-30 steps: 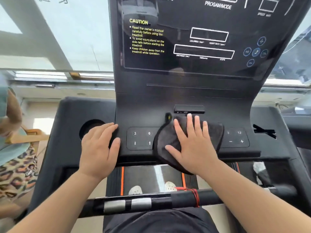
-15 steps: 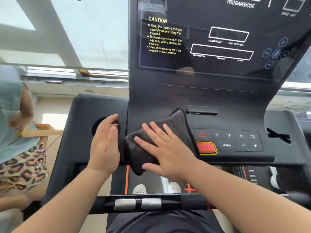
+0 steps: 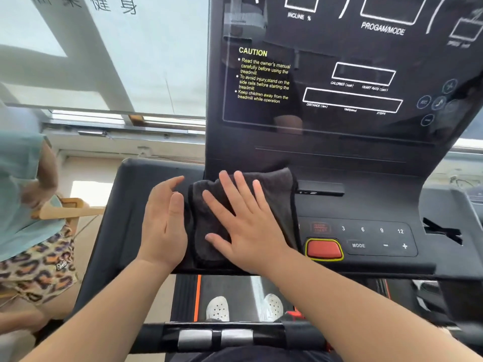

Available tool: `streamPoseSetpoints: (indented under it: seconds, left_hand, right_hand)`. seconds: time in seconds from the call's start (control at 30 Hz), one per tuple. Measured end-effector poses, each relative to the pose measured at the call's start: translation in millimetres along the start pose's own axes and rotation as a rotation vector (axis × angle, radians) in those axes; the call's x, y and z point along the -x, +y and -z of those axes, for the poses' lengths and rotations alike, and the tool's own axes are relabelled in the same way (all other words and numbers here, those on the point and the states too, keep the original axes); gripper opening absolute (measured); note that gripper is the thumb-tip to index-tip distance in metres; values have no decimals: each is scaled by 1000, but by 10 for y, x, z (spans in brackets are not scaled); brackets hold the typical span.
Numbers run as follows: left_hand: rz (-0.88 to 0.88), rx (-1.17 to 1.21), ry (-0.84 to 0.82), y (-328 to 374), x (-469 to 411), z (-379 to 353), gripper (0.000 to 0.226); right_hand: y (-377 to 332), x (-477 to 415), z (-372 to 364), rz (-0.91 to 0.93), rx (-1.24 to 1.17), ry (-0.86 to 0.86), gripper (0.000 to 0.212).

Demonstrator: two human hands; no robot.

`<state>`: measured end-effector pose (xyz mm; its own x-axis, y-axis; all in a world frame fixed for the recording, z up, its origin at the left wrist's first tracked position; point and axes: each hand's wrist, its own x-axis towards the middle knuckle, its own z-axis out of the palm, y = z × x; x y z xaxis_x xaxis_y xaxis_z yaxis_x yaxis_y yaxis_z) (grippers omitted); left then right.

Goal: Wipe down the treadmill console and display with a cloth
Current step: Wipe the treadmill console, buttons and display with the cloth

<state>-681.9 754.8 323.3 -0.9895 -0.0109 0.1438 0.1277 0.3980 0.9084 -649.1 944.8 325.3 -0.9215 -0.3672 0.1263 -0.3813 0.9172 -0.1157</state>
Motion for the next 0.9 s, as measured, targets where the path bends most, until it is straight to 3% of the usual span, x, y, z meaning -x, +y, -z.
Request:
streamPoseSetpoints:
  seconds: [0.13,0.27,0.43,0.63,0.8,0.9]
  left_hand:
    - [-7,-17,3,50,-126,-37,51]
    - [-16,6,29,126,-254,-40,55]
    - [-62,3,69,232,-391,63,49]
    - [-104,35,44,432,-596,53,59]
    - [-229,77,-6,738,-827,-99,47]
    - [-238,78,-12,880,-958,-206,55]
  right_hand:
    - [12,171,-46,-75,-39,-107,71]
    - [133,-141,12,12,29,-167,73]
    - [346,-788,225,165,244,-87,75]
    - [449,-1219,699,68,381,104,98]
    - [652,-973,786,-43,383,210,112]
    - [809,-861,795,-15,389,225,116]
